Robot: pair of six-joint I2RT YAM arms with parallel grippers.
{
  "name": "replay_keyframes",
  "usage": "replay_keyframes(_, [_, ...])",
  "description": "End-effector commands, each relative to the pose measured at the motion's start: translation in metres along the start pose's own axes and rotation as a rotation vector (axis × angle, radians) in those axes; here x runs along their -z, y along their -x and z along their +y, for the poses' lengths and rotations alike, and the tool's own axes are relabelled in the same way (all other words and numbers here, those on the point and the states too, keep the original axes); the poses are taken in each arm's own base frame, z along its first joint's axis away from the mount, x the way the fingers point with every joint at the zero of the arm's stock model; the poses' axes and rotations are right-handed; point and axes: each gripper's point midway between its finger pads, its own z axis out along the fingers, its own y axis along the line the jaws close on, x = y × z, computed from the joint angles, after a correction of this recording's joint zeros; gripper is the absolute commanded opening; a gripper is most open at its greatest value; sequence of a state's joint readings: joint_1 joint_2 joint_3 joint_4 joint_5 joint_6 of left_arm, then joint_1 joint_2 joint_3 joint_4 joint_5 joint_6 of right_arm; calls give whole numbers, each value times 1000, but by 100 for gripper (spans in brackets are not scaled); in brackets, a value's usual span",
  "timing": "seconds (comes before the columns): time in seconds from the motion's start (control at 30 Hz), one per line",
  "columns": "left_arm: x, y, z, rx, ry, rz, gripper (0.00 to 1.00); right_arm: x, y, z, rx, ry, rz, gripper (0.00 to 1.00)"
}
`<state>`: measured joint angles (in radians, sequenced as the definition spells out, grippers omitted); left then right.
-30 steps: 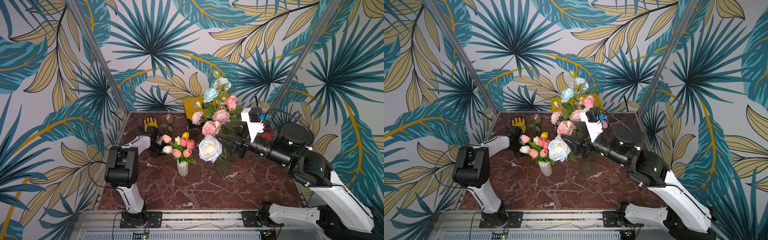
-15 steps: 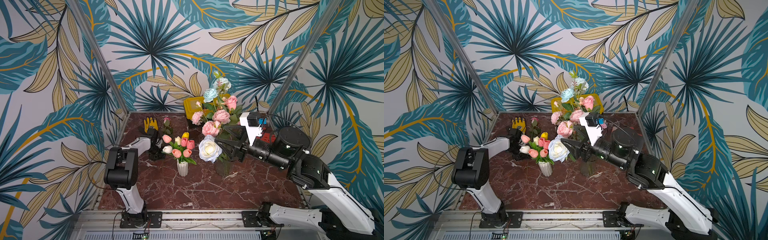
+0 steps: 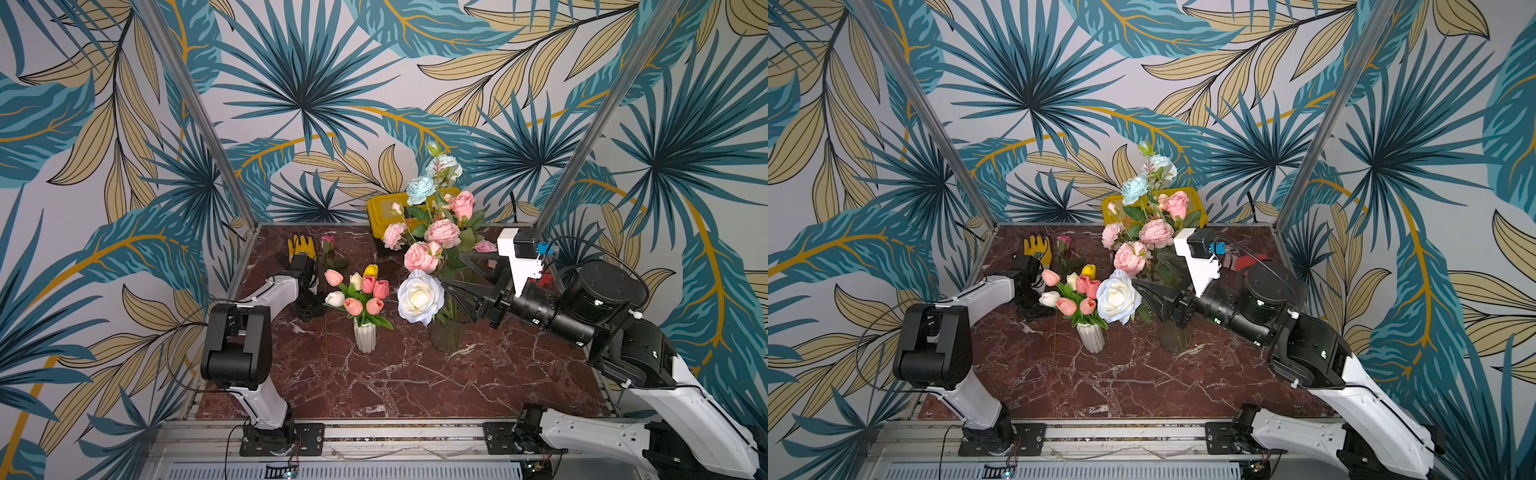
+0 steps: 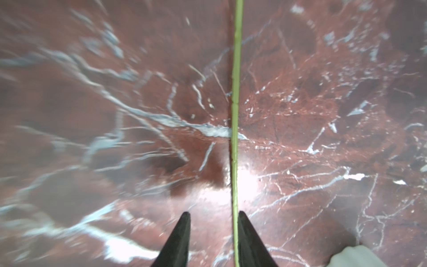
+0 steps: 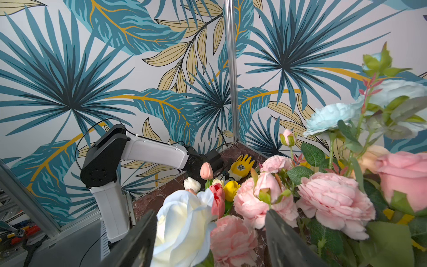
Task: Pick out pink flowers from the vase
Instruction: Place the flower at the center of the board, then pick up the flower from the vase.
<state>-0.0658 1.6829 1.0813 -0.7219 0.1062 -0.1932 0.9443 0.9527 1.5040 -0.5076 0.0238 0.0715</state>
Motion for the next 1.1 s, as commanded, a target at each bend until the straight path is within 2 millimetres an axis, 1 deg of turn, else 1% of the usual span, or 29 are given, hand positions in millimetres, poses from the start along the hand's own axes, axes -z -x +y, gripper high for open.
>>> replay_keyframes(0.0, [13, -4, 6, -28, 67, -42, 39, 12, -2, -9, 25, -55, 23, 74])
replay_keyframes(0.1, [26, 0, -1, -30, 57, -88, 39, 22, 1, -14, 25, -84, 17, 73])
replay_keyframes(0.13, [37, 4, -5, -30, 55, -125, 39, 26, 2, -16, 28, -97, 14, 70])
replay_keyframes(0.2, [65, 11, -11, -37, 70, -226, 38, 33, 4, -26, 36, -153, 25, 64])
replay_keyframes(0.23, [83, 15, -14, -38, 65, -282, 38, 36, 5, -32, 42, -193, 36, 60])
replay_keyframes(0.27, [104, 22, -12, -23, 86, -356, 38, 39, 4, -38, 48, -224, 51, 57])
replay_keyframes(0.3, [122, 26, -11, -12, 92, -415, 38, 40, 4, -42, 49, -251, 61, 56])
replay_keyframes(0.37, [167, 38, -6, 3, 123, -554, 38, 45, 3, -53, 43, -319, 72, 54])
replay_keyframes(0.4, [186, 41, -5, 4, 132, -606, 39, 47, 3, -59, 42, -354, 75, 52])
replay_keyframes(0.47, [224, 44, -6, 3, 125, -710, 40, 53, -1, -69, 46, -417, 86, 45])
replay_keyframes(0.53, [252, 41, -12, -4, 92, -793, 40, 55, -9, -72, 45, -431, 113, 44])
replay_keyframes(0.57, [265, 38, -18, -18, 56, -829, 41, 54, -15, -73, 46, -437, 133, 44])
replay_keyframes(0.6, [272, 36, -25, -38, 23, -850, 41, 54, -21, -76, 47, -451, 149, 46])
replay_keyframes(0.63, [279, 33, -36, -70, -5, -866, 41, 56, -28, -81, 43, -485, 158, 53])
replay_keyframes(0.67, [287, 32, -46, -106, -22, -882, 41, 58, -33, -87, 41, -519, 158, 54])
replay_keyframes(0.77, [314, 18, -84, -239, -86, -943, 41, 68, -44, -97, 42, -576, 131, 54])
replay_keyframes(0.8, [322, 12, -94, -270, -113, -962, 41, 71, -45, -100, 34, -595, 119, 55])
replay_keyframes(0.87, [337, 0, -111, -317, -223, -975, 42, 74, -51, -104, 17, -619, 105, 57])
replay_keyframes(0.97, [353, -17, -119, -319, -344, -993, 42, 67, -67, -101, 27, -588, 148, 60])
replay_keyframes(1.0, [357, -24, -126, -339, -403, -991, 42, 64, -73, -101, 30, -586, 163, 60])
replay_keyframes(1.07, [366, -36, -131, -361, -475, -995, 42, 60, -88, -103, 37, -595, 187, 57])
